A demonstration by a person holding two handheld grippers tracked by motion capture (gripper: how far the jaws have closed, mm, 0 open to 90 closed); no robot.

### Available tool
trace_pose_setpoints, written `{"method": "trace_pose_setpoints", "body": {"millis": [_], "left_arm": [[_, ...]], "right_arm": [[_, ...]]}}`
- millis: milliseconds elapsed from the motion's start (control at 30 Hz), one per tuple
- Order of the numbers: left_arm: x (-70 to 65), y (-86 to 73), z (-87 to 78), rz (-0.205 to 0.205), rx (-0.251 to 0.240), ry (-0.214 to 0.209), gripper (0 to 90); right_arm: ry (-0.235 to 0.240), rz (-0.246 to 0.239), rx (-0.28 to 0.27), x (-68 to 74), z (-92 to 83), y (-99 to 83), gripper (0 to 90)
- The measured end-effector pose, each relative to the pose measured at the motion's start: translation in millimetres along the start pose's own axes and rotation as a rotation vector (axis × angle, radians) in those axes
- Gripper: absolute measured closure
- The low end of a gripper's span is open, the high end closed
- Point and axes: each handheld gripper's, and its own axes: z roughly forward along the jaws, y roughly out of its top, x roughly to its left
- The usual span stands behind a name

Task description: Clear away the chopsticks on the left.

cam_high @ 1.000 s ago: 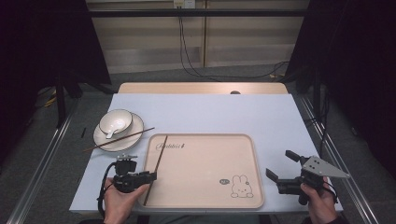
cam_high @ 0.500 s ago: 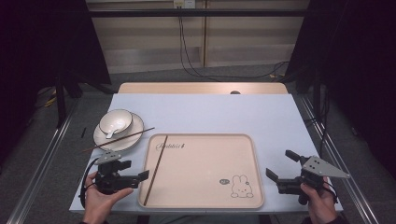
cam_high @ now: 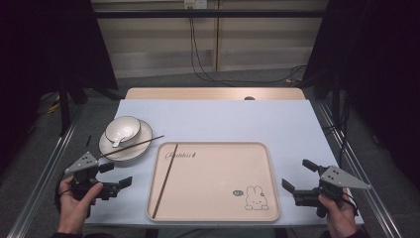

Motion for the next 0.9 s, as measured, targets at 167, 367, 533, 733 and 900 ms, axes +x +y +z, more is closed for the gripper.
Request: {"method": "trace_pose_setpoints", "body": {"millis": [167,367,533,733,900], "left_arm": [[19.6,4.4,-5.1,0.047,-0.006,-0.024,6.1],[45.1,4.8,-5.6,0.042,-0.034,-0.015,6.6],[58.3,12.2,-4.1,0.08,-0.015,-0.018,6.6],[73.0,19.0,3.1,0.156,0.001,-0.033,13.5],[87.0,21.2,9.5,0.22,0.035,-0.033,24.6]], "right_arm": [[0.002,-0.002,0.0,0.1,-0.1,0.1,0.8],[0.003,-0.002,-0.002,0.2,0.0,0.2,1.2],[0.002,-0.003,-0.003,0.5,0.1,0.2,1.2],[-0.001,-0.009,0.0,-0.1,0.2,0.0,1.2],[0.003,-0.01,0.001,-0.2,-0.2,-0.1,1.1]]}}
